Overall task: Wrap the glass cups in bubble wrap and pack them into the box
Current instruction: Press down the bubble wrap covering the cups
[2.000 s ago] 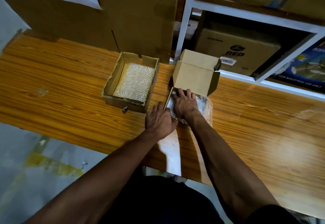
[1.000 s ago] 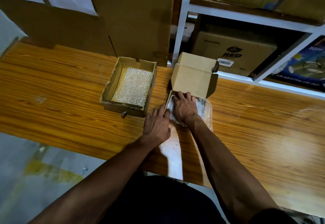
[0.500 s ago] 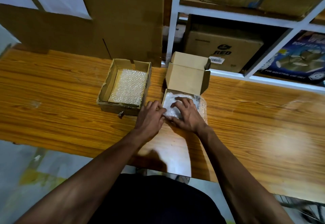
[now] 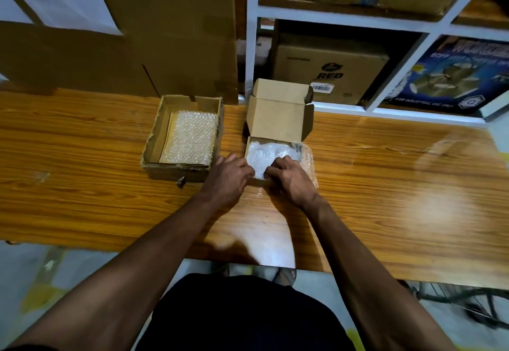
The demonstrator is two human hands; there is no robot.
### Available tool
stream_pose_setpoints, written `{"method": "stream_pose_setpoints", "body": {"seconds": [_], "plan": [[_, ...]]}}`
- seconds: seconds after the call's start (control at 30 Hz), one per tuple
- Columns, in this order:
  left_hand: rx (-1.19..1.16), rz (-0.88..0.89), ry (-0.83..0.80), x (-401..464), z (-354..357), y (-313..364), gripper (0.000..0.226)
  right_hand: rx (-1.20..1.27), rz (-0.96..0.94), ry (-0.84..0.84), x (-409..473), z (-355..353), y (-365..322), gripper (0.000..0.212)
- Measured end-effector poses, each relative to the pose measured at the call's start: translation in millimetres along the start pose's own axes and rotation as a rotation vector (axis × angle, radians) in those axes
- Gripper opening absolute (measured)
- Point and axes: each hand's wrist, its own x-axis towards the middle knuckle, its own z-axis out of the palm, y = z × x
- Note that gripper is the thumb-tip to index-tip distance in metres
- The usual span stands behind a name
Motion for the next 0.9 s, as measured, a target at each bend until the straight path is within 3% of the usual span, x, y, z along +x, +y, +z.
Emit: {"method": "stream_pose_setpoints", "body": {"seconds": [0.27,0.47,0.7,0.8,0.9], "plan": [[0.028,0.061,-0.088,2,4,-5,0.031,-0.048,0.012,0.025,-8,7,1,0.021],[-0.001,0.11,-0.116,4,3,-11,0.027,-0.128,-0.023,0.026,-18,10,-6,0.035],[0.017,0.146,-0.079,6,5,-13,0.016,-0.153,0.002,0.058,-27,18,-1,0.026],[0.079,0.173,-0.089,8,6,-14,0.026,-0.141,0.019,0.042,-25,19,-2,0.022],[0.112,0.167,-0.102,8,7,-16,0.043,-0.109,0.055,0.023,-25,17,-4,0.037]]}}
